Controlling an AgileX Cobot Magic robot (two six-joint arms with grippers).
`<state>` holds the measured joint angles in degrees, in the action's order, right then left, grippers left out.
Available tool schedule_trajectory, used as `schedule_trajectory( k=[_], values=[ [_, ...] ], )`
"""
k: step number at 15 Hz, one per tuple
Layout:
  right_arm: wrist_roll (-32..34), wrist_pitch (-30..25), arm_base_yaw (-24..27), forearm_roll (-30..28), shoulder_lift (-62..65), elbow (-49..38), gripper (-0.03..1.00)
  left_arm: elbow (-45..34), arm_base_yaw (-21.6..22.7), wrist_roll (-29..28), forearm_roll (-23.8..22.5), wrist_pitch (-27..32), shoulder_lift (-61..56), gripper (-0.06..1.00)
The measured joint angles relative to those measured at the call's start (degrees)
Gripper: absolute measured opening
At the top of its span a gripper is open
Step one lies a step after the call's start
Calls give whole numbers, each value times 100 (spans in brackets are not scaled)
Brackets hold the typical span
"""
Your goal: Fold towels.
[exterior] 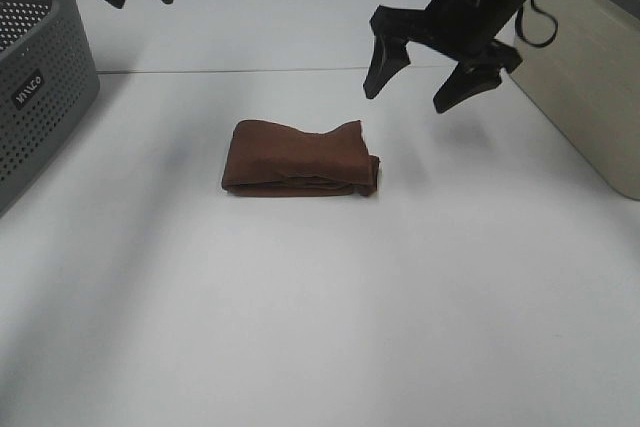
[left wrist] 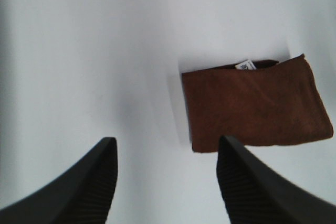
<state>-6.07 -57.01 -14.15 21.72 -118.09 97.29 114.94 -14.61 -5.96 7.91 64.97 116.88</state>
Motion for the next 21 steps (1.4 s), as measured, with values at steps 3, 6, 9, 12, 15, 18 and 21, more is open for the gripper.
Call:
schedule_trajectory(
  k=[3,6,9,12,15,18,21],
  values=[
    [413,-619,0,-665,722,0,85,0,0,201,-350,424,-476,55],
    [607,-997,0,-1123,1587,-327,85,-395,0,292,-728,430,-1197,55],
    [705,-1049,0,-1249,2687,-1209,85,-1616,0,327,-1117,441,-2298,55],
    [705,-1049,0,-1249,3925,-2223,85,-3111,0,338,-1243,453,-3575,55],
    [705,-1060,0,-1352,5214,-3317,85,-4492,0,350,-1249,476,-4973,55],
    [705,-1060,0,-1427,6595,-4440,85,-5558,0,355,-1123,481,-6469,55],
    [607,-1071,0,-1450,8033,-5374,85,-6572,0,372,-1054,493,-8004,55]
  ],
)
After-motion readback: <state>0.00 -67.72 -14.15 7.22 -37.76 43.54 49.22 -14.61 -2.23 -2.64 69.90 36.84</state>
